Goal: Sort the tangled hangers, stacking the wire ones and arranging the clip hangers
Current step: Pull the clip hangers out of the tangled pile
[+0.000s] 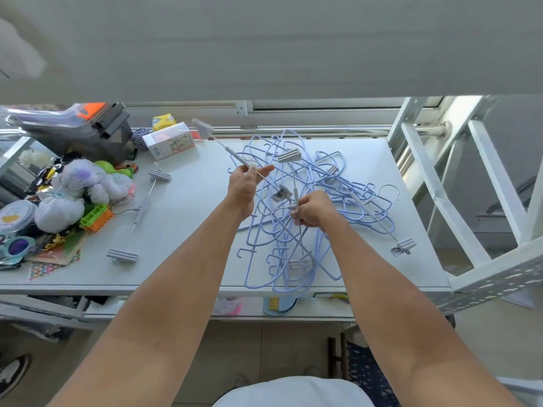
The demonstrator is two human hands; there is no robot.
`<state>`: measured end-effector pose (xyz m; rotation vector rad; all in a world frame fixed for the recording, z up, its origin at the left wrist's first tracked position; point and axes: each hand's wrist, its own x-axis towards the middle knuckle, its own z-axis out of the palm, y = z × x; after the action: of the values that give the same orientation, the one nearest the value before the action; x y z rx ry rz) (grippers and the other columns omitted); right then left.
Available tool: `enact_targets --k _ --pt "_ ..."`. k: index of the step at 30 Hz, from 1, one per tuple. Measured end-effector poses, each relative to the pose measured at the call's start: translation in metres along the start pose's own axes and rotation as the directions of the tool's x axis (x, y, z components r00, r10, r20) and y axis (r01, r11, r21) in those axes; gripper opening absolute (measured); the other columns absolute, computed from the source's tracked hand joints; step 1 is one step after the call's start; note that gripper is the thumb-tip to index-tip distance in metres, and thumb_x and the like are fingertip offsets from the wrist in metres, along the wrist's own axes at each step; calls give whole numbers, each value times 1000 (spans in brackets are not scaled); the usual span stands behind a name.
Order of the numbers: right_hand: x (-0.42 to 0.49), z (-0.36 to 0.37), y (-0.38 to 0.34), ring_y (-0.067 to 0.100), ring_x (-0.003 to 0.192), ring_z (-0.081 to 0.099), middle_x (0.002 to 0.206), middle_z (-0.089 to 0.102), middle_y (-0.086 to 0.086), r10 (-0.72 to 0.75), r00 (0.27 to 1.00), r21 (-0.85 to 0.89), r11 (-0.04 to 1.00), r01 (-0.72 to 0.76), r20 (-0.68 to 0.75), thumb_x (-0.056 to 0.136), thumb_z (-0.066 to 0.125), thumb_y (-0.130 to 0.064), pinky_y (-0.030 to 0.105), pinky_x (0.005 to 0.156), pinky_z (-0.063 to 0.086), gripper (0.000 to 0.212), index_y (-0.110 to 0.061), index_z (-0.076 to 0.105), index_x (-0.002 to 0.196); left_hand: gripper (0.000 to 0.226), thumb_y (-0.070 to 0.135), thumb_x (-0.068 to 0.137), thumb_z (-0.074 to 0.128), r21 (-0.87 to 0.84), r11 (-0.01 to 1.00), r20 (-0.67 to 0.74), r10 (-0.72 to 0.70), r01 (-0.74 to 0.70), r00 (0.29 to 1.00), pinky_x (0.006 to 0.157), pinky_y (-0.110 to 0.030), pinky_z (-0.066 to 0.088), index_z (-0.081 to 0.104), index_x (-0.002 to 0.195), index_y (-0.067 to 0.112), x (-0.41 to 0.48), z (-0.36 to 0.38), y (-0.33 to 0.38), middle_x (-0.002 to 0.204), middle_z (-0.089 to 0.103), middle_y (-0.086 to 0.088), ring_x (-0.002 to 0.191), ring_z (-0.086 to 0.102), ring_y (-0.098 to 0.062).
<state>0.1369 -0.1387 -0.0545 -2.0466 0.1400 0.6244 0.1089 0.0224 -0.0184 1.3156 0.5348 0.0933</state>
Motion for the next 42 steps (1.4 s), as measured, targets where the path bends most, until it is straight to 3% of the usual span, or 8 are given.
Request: enact_targets --k 4,7,11,18,22,27,33,42 --pt "-4 1 6 21 65 65 77 66 15 42 997 221 975 -28 -58 87 61 6 24 52 54 11 -1 67 82 16 19 105 29 -176 984 -137 7 -31 991 65 -30 35 44 110 19 9 -14 13 72 59 6 63 62 -8" --pt "-7 -4 7 17 64 63 77 63 12 -8 991 347 936 54 -131 88 58 8 17 45 46 22 -10 61 75 21 17 102 35 48 997 -318 77 -65 945 45 -21 33 48 118 14 18 -48 10 77 54 -3 53 46 -10" --pt "-13 -10 8 11 60 63 72 61 8 -98 984 483 861 158 -146 90 58 7 13 42 41 20 -10 60 80 26 14 99 40 386 919 -517 150 74 842 71 -34 51 52 121 9 16 -109 2 118 62 -17 102 62 -35" --pt "-10 -7 11 7 60 65 75 63 5 -93 992 556 822 123 -82 92 56 5 13 45 44 19 -11 63 86 40 13 93 46 728 489 -612 148 480 777 100 -41 40 46 133 9 -10 -179 16 135 52 -16 125 49 -34" --pt "-11 -3 2 9 66 63 79 63 5 -73 993 582 805 114 -94 93 55 4 12 42 43 20 -13 62 86 47 26 93 39 904 185 -426 314 385 849 106 -44 33 40 139 13 -15 -186 3 149 35 -14 137 29 -31" --pt "-14 10 -7 10 73 65 73 67 -5 -137 990 592 795 129 -32 96 54 -4 25 63 46 20 -19 66 89 40 41 94 46 925 359 -27 389 -125 921 93 -39 47 60 121 14 -25 -112 -17 121 61 -8 112 56 -27" --pt "-12 10 -2 13 72 59 85 64 3 -130 984 559 810 175 -119 93 48 8 29 63 47 27 -16 60 89 45 50 89 53 802 -146 597 246 -580 764 106 -43 28 59 124 24 -50 -28 -46 136 51 3 133 36 -21" --pt "0 -12 15 23 65 71 79 69 8 -140 935 233 947 222 -325 86 65 2 43 65 59 17 -13 57 92 32 56 84 52 732 -159 680 101 -663 726 108 -50 14 66 105 37 -63 1 -66 143 40 1 140 20 -23"
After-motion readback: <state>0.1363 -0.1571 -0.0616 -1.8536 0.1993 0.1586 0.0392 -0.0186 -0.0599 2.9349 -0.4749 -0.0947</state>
